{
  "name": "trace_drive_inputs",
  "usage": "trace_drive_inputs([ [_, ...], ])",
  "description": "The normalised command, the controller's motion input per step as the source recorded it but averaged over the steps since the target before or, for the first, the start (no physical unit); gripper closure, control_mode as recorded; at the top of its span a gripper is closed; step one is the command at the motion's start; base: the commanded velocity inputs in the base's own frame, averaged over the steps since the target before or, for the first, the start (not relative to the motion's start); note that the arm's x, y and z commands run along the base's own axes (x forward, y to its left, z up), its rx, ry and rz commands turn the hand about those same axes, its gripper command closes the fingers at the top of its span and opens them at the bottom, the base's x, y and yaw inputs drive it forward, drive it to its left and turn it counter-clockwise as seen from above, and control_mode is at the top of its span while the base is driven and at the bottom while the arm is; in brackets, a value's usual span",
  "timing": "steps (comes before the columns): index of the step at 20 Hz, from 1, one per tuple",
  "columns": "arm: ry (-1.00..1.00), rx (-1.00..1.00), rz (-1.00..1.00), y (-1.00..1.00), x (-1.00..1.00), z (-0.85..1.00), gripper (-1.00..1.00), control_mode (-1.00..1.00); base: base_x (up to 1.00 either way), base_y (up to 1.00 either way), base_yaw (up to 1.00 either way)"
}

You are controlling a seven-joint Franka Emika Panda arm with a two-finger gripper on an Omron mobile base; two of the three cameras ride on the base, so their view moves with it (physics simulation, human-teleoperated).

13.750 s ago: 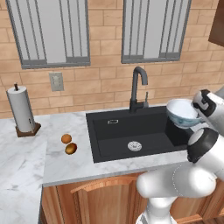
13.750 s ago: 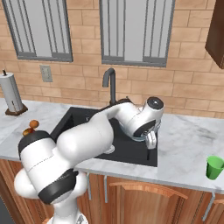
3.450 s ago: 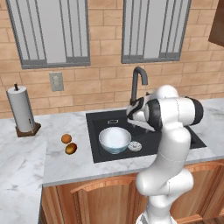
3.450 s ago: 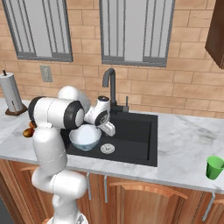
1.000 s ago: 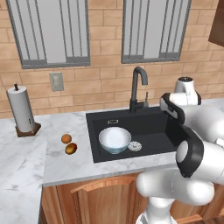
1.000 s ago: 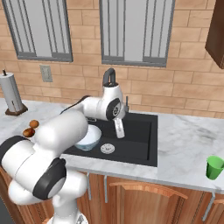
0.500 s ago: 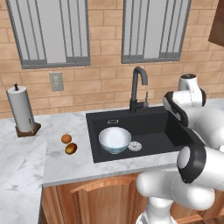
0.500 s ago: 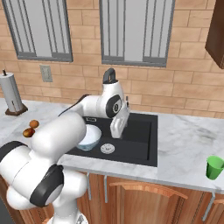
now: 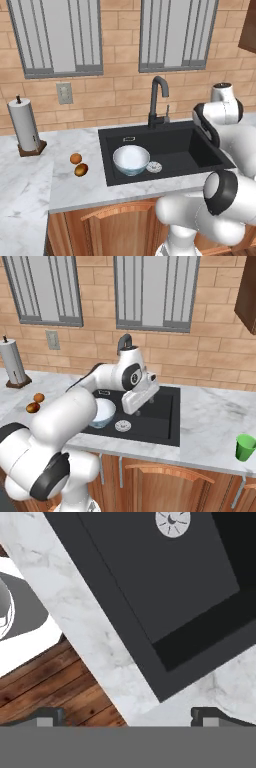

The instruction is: Remove the mango and tangerine from the sink. Then move the bowl and cup from the counter to the sink for washing.

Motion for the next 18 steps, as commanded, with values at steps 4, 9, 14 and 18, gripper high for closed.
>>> trace_drive_inputs([
  [4, -0.10, 0.00, -0.39, -0.24, -0.25, 0.20, -1.00, -1.00, 0.00, 0.00, 0.00],
  [9, -0.11, 0.00, -0.36, -0.25, -0.24, 0.21, -1.00, -1.00, 0.00, 0.00, 0.00],
  [14, -0.12, 0.00, -0.33, -0.21, -0.21, 0.22, -1.00, -1.00, 0.00, 0.00, 0.00],
  [18, -0.11, 0.00, -0.31, -0.20, -0.21, 0.18, -1.00, -1.00, 0.00, 0.00, 0.00],
])
